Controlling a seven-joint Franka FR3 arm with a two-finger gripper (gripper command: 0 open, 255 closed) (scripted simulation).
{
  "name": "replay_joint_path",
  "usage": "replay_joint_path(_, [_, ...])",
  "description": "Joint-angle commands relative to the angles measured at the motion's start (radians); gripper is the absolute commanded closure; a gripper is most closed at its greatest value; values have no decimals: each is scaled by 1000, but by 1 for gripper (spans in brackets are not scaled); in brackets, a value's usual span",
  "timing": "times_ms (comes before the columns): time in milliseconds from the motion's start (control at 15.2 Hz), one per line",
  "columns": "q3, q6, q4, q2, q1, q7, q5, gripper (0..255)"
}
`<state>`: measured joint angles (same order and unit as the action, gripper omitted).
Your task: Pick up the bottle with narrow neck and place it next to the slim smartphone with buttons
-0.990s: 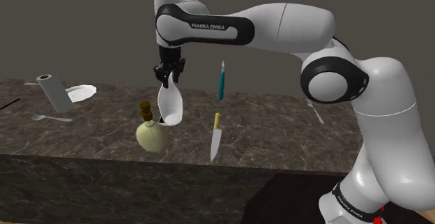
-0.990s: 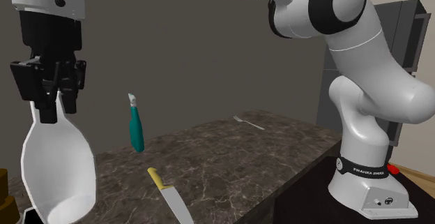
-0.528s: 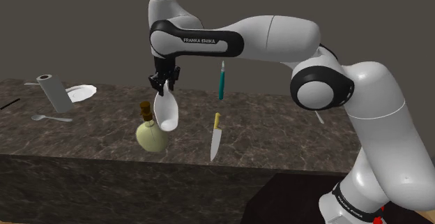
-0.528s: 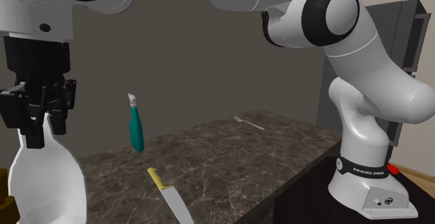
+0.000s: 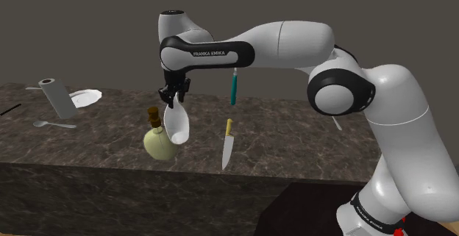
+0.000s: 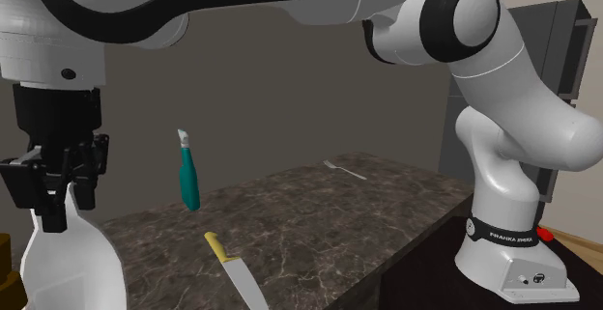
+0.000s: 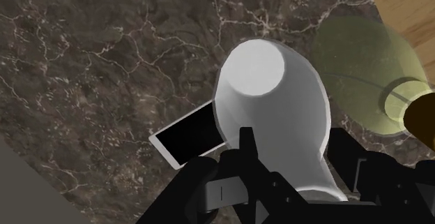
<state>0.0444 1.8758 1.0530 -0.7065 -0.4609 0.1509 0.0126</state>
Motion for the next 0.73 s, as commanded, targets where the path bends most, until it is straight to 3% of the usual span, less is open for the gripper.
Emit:
replay_joint_path(0, [0,4,4,2,-1,1,0,255])
replay_joint_path(264, [0,4,4,2,-1,1,0,255])
replay_joint_path(330, [0,4,4,2,0,0,0,0])
replay_joint_path(660, [0,4,4,2,-1,1,0,0])
